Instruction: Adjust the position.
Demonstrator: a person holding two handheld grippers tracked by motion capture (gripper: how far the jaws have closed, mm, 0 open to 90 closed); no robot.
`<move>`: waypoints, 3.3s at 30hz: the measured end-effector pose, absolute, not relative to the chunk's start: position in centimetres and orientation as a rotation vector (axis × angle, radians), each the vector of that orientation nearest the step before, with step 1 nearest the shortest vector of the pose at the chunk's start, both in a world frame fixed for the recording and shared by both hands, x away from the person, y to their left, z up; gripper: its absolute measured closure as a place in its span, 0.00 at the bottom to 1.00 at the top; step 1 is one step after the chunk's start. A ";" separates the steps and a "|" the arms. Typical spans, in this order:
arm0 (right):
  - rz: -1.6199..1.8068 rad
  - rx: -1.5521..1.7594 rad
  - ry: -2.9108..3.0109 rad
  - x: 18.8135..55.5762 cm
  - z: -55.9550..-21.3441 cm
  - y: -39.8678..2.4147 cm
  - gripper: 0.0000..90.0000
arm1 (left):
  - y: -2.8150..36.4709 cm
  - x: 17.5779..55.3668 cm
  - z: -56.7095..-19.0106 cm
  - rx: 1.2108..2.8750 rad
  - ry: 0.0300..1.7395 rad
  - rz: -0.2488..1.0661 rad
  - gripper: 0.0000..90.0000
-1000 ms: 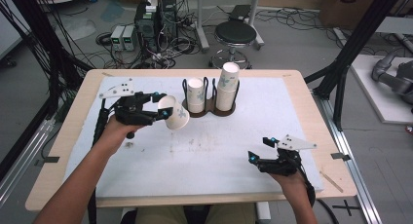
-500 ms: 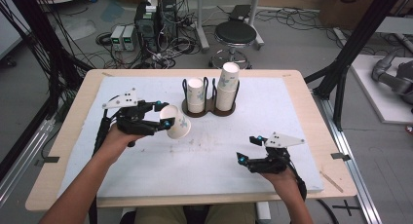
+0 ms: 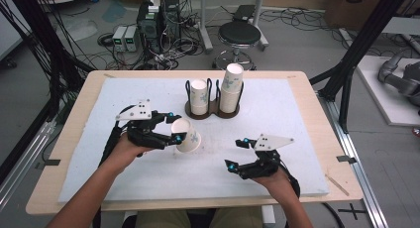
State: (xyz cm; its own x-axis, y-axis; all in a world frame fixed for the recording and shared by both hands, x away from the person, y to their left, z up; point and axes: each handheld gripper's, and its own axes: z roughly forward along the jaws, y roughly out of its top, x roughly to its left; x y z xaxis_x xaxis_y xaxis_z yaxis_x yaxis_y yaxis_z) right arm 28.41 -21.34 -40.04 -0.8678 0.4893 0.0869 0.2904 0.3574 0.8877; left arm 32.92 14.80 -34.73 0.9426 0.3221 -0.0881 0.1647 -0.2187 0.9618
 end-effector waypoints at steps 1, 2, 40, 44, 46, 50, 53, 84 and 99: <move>1.535 0.663 2.445 28.6 -39.9 -20.5 0.23 | 14.6 32.8 -34.8 1.802 0.361 0.146 0.41; 1.535 0.663 2.445 28.6 -39.9 -20.5 0.23 | 14.5 32.8 -34.9 1.806 0.355 0.144 0.41; 1.615 0.399 2.559 30.7 -39.8 -14.8 0.23 | 10.7 31.6 -35.5 1.834 0.278 0.006 0.41; 1.628 0.380 2.555 30.6 -39.8 -14.8 0.26 | 10.6 31.5 -35.5 1.826 0.272 0.000 0.41; 1.635 0.354 2.554 30.6 -39.7 -14.8 0.30 | 10.6 31.5 -35.5 1.822 0.270 -0.005 0.41; 1.633 0.348 2.556 30.6 -39.7 -14.9 0.32 | 10.7 31.4 -35.6 1.816 0.274 -0.003 0.41; 1.623 0.354 2.568 30.6 -39.7 -14.9 0.32 | 10.7 31.4 -35.9 1.809 0.282 -0.005 0.39; 1.168 0.158 2.775 31.2 -36.9 -13.8 0.34 | 12.0 30.6 -35.6 1.964 0.295 0.060 0.17; 0.954 0.063 2.834 31.5 -34.8 -12.6 0.34 | 11.8 30.4 -35.5 2.015 0.290 0.062 0.17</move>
